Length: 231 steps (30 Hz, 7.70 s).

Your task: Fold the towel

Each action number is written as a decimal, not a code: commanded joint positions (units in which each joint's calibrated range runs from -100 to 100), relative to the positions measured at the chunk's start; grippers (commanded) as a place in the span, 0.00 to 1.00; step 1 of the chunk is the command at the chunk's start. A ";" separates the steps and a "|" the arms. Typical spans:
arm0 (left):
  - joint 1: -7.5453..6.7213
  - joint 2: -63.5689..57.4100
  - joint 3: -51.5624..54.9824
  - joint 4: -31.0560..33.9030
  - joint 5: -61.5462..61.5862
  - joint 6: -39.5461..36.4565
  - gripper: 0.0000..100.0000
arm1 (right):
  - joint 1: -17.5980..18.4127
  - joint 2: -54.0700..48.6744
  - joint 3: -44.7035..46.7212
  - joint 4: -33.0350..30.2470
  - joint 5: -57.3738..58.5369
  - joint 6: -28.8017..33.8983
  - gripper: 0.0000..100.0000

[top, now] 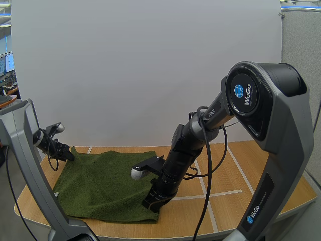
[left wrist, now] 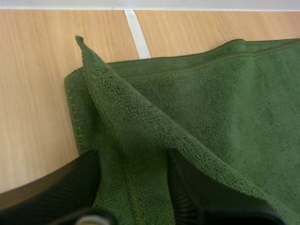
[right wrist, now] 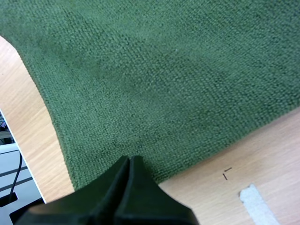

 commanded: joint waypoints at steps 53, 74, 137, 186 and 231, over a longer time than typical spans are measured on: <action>-0.39 0.68 2.73 -2.38 1.39 2.68 0.67 | 0.11 -0.16 0.34 0.05 0.87 -0.21 0.00; -1.33 0.68 3.05 -1.75 1.39 2.88 0.45 | 0.11 -0.16 0.34 -0.20 1.28 -0.21 0.00; -1.44 0.73 0.44 2.31 1.39 4.36 0.83 | 0.11 -0.16 0.34 -0.29 3.61 -0.21 0.00; -0.70 2.13 -1.91 -0.07 1.39 3.32 0.00 | 0.11 -0.16 0.34 -0.29 3.61 -0.21 0.00; 0.73 0.43 -1.91 1.13 1.39 2.74 0.00 | 0.94 5.20 -5.45 2.20 3.02 0.15 0.00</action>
